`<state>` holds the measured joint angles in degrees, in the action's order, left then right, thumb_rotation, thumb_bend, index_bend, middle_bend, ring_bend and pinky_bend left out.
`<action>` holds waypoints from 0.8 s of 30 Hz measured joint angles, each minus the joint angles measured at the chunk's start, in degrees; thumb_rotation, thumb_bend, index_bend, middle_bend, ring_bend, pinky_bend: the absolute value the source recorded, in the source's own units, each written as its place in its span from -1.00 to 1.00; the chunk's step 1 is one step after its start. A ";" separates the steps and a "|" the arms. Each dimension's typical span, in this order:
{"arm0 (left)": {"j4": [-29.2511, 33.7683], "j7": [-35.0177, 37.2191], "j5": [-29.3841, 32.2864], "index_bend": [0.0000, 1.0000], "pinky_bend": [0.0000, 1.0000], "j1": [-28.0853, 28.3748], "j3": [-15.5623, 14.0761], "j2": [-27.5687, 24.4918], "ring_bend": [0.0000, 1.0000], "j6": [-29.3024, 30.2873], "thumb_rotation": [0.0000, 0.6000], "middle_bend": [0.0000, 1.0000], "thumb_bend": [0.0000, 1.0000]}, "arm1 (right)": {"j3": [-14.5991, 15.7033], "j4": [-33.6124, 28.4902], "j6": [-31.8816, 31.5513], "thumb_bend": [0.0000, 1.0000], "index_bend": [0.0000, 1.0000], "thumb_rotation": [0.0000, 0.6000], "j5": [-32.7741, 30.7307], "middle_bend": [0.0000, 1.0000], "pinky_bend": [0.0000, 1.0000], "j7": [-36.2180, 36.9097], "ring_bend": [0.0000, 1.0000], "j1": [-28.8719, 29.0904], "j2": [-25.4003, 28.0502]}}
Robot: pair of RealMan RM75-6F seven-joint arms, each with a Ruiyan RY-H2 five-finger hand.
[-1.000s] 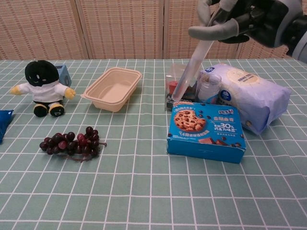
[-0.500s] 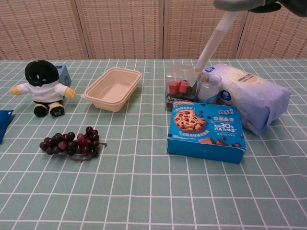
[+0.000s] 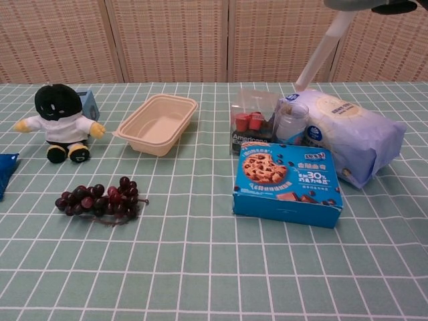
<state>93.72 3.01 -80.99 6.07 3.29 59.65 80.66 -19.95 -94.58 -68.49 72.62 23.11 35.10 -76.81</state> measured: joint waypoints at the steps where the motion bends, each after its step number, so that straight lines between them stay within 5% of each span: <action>1: 0.01 0.03 0.02 -0.27 -0.10 0.01 -0.01 -0.01 -0.39 -0.03 1.00 -0.21 -0.47 | 0.01 0.24 0.19 -0.23 0.70 1.00 -0.07 1.00 1.00 0.30 1.00 0.00 -0.23; 24: 0.07 1.21 -0.26 -0.27 -0.10 -0.11 -0.10 -0.39 -0.39 0.06 1.00 -0.21 -0.47 | 1.10 7.88 3.97 -0.23 0.70 1.00 -0.49 1.00 1.00 1.92 1.00 1.16 -5.50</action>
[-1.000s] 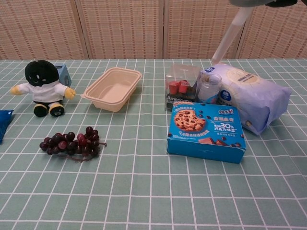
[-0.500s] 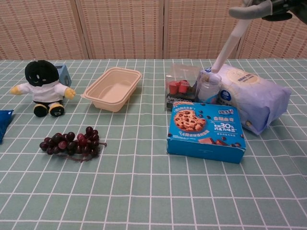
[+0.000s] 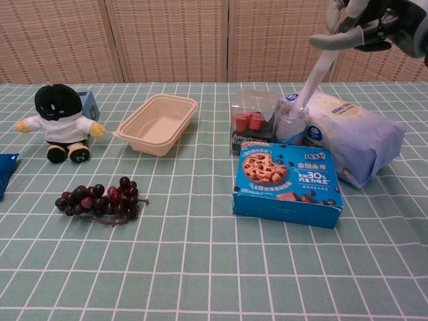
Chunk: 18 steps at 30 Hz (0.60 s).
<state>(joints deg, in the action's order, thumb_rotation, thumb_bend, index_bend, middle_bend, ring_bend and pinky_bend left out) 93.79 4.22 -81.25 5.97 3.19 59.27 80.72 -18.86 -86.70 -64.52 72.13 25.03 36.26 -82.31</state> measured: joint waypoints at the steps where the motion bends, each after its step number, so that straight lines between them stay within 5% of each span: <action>1: -0.01 0.03 0.00 -0.27 -0.10 0.01 0.00 -0.01 -0.39 -0.01 1.00 -0.21 -0.47 | 0.03 0.50 0.17 -0.23 0.70 1.00 0.00 1.00 1.00 0.07 1.00 0.09 -0.32; 18: 0.01 1.02 -0.16 -0.26 -0.10 -0.12 -0.09 -0.28 -0.39 0.06 1.00 -0.21 -0.47 | 0.41 12.50 3.47 -0.23 0.70 1.00 -0.12 1.00 1.00 3.61 1.00 2.16 -7.09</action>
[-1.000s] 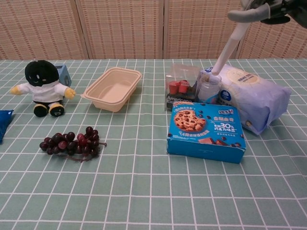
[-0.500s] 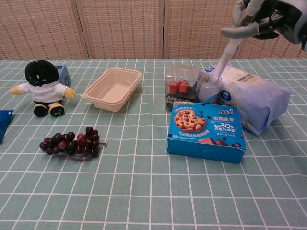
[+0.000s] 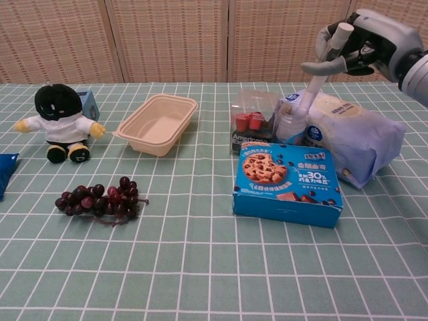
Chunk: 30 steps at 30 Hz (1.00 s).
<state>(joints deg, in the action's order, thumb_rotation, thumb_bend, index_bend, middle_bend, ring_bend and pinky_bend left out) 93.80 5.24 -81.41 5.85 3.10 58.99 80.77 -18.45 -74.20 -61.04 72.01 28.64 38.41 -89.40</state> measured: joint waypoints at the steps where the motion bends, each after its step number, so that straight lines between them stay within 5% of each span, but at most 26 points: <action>1: 0.00 0.08 0.03 -0.26 -0.10 -0.01 0.01 -0.02 -0.39 0.00 1.00 -0.21 -0.47 | 0.08 0.65 0.38 -0.23 0.70 1.00 0.01 1.00 1.00 0.27 1.00 0.16 -0.43; 7: -0.03 0.36 -0.04 -0.25 -0.10 -0.06 -0.01 -0.13 -0.39 0.03 1.00 -0.21 -0.47 | 0.60 3.07 1.59 -0.28 0.63 1.00 0.74 1.00 1.00 1.35 1.00 0.79 -1.92; 12: -0.09 0.44 0.03 -0.25 -0.10 -0.03 -0.02 -0.15 -0.39 -0.11 1.00 -0.21 -0.47 | 1.49 4.14 1.73 -0.77 0.03 1.00 2.30 1.00 1.00 1.02 1.00 1.02 -1.94; 15: -0.09 0.36 0.02 -0.25 -0.10 0.02 -0.06 -0.14 -0.39 -0.24 1.00 -0.21 -0.47 | 1.55 4.04 1.70 -0.99 -0.17 1.00 2.33 1.00 1.00 0.62 1.00 0.91 -1.71; 30: -0.14 0.22 0.29 -0.25 -0.10 0.05 -0.05 -0.19 -0.39 -0.46 1.00 -0.21 -0.47 | 2.62 -0.92 -4.53 -1.00 -0.44 1.00 6.63 1.00 1.00 0.73 1.00 -2.37 3.41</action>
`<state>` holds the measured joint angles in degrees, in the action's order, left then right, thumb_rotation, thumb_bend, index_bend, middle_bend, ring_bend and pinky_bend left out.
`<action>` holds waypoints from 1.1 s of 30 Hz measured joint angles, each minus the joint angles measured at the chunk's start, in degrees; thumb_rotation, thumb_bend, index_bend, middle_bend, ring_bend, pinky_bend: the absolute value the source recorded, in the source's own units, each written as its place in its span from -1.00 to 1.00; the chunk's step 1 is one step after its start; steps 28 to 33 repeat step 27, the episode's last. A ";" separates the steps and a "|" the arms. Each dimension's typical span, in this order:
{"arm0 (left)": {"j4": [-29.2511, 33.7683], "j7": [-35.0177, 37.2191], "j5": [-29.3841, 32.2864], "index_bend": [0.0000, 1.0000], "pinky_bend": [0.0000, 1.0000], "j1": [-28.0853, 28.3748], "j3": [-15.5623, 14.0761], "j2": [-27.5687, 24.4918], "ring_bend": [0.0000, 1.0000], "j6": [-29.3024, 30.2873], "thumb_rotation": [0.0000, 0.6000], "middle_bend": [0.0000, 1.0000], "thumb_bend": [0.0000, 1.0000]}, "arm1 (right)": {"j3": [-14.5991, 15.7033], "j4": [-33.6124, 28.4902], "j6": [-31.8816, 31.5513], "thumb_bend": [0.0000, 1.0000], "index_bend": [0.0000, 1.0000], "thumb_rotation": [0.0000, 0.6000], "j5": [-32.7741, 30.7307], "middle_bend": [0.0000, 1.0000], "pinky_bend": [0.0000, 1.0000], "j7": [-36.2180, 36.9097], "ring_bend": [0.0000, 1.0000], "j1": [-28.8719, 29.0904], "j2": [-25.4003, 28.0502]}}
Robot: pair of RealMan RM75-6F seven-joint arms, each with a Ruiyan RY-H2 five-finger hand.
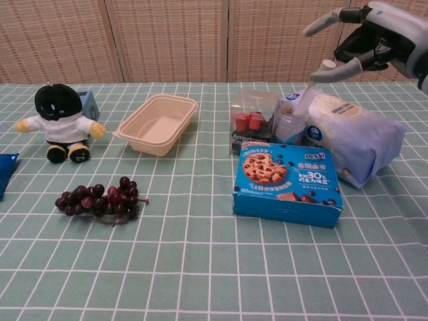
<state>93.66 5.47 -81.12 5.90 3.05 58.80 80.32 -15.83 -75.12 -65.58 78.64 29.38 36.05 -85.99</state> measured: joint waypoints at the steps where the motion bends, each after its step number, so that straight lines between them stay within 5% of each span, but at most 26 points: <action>1: -0.01 -0.08 0.03 -0.25 -0.10 0.02 0.00 0.02 -0.39 -0.04 1.00 -0.21 -0.47 | 0.28 -1.27 -1.01 -1.00 -0.47 1.00 0.44 1.00 1.00 -0.93 1.00 -0.74 1.19; 5: 0.08 -0.89 -0.02 -0.25 -0.10 0.10 -0.08 0.20 -0.39 -0.15 1.00 -0.21 -0.47 | 1.18 -5.93 -4.78 -1.00 -0.67 1.00 1.19 0.89 1.00 -6.02 0.99 -3.75 5.09; 8: 0.21 -1.75 -0.28 -0.25 -0.10 0.14 -0.19 0.46 -0.39 -0.05 1.00 -0.21 -0.47 | 2.41 -10.37 -7.01 -1.00 -0.75 1.00 1.16 0.62 0.92 -11.70 0.79 -6.57 8.90; 12: -0.22 -2.98 -0.17 -0.26 -0.10 0.22 0.04 1.41 -0.39 0.37 1.00 -0.21 -0.47 | 5.10 -17.23 -7.62 -1.00 -0.75 1.00 -0.17 -0.01 0.12 -21.68 0.03 -9.81 15.40; 15: -1.24 -3.58 -0.08 -0.26 -0.10 0.33 0.44 2.61 -0.39 0.93 1.00 -0.21 -0.47 | 7.45 -23.03 -8.23 -1.00 -0.67 1.00 -1.84 -0.18 -0.12 -31.43 -0.22 -12.48 20.49; 21: -1.69 -5.59 -0.38 -0.26 -0.10 0.70 0.27 3.70 -0.39 0.67 1.00 -0.21 -0.47 | 11.74 -32.05 -13.23 -1.00 -0.63 1.00 -2.98 -0.18 -0.13 -43.60 -0.25 -19.95 27.29; 27: -2.26 -6.61 -2.62 -0.24 -0.10 0.80 -0.03 4.92 -0.39 2.17 1.00 -0.21 -0.47 | 14.85 -26.56 -19.89 -1.00 -0.60 1.00 -0.94 -0.18 -0.13 -37.17 -0.25 -26.79 26.07; 33: -2.26 -6.61 -2.62 -0.24 -0.10 0.80 -0.03 4.92 -0.39 2.17 1.00 -0.21 -0.47 | 14.85 -26.56 -19.89 -1.00 -0.60 1.00 -0.94 -0.18 -0.13 -37.17 -0.25 -26.79 26.07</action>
